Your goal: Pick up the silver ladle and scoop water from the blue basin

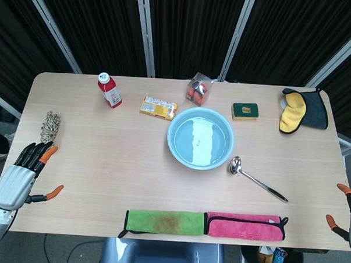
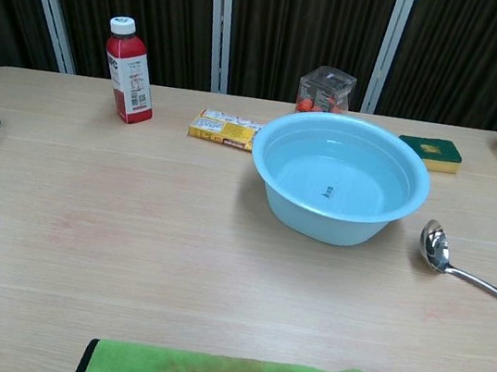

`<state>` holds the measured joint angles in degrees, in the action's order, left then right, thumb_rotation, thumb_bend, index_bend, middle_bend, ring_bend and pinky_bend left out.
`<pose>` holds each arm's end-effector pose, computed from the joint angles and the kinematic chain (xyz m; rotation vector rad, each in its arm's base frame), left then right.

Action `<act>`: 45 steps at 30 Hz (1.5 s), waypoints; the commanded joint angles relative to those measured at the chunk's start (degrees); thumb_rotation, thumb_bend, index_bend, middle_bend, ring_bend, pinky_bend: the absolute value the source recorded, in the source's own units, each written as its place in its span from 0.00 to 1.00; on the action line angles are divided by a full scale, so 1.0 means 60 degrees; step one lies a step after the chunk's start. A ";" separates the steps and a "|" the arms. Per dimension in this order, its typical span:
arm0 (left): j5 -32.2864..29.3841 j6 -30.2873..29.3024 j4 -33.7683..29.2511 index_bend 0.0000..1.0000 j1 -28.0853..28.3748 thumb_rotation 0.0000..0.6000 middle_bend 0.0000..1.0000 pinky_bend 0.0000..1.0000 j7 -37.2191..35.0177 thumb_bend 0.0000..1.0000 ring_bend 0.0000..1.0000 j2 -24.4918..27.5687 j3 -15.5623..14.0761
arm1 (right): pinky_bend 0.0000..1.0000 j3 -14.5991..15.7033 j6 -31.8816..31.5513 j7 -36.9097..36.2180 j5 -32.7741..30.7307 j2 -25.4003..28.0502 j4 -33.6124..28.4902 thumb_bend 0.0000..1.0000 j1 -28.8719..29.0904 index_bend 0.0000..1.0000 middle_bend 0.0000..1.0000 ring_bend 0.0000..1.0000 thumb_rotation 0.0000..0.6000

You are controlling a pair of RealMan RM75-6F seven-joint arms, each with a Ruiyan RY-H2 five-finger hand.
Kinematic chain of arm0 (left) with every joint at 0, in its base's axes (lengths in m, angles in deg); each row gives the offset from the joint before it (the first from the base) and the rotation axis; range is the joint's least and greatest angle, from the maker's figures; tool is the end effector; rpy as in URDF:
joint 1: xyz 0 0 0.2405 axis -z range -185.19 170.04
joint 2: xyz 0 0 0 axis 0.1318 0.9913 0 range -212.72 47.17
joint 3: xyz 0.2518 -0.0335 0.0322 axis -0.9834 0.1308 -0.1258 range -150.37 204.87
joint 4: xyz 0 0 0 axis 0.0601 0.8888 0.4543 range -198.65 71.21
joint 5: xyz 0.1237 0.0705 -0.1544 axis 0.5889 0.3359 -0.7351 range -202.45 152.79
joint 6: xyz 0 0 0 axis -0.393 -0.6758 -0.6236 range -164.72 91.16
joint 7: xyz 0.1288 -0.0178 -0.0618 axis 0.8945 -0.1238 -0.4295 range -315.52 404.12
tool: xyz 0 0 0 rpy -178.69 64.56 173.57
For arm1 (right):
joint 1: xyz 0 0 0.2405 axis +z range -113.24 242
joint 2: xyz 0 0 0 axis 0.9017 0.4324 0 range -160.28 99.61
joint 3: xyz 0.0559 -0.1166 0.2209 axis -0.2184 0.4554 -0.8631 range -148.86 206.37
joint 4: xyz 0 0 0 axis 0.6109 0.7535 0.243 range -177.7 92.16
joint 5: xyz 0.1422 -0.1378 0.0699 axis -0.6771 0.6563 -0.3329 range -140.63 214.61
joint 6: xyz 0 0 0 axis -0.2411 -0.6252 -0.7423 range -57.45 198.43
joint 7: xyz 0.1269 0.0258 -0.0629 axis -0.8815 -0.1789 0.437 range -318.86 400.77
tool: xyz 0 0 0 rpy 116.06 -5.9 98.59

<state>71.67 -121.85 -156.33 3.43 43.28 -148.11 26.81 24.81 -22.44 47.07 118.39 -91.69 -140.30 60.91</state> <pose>-0.2692 0.1957 0.1341 -1.6259 -0.8279 -1.0718 -0.3216 -0.1366 0.1910 1.1787 -0.8544 0.7863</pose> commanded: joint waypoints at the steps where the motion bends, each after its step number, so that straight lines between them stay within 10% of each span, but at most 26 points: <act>1: 0.0015 -0.0001 -0.0004 0.00 0.0005 0.49 0.00 0.00 0.0012 0.24 0.00 -0.0010 -0.0006 | 0.00 -0.0010 0.0056 0.0009 -0.0035 0.0003 0.0003 0.15 0.0008 0.21 0.00 0.00 1.00; 45: -0.0228 -0.0269 0.0651 0.00 0.0145 0.48 0.00 0.00 -0.0574 0.25 0.00 -0.0343 0.0332 | 0.00 -0.0683 0.4959 -0.0464 -0.1536 -0.3925 0.4311 0.21 0.2985 0.37 0.00 0.00 1.00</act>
<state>70.40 -123.52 -152.46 4.27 39.82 -150.13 28.73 20.84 5.94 45.27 109.75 -113.83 -116.23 77.89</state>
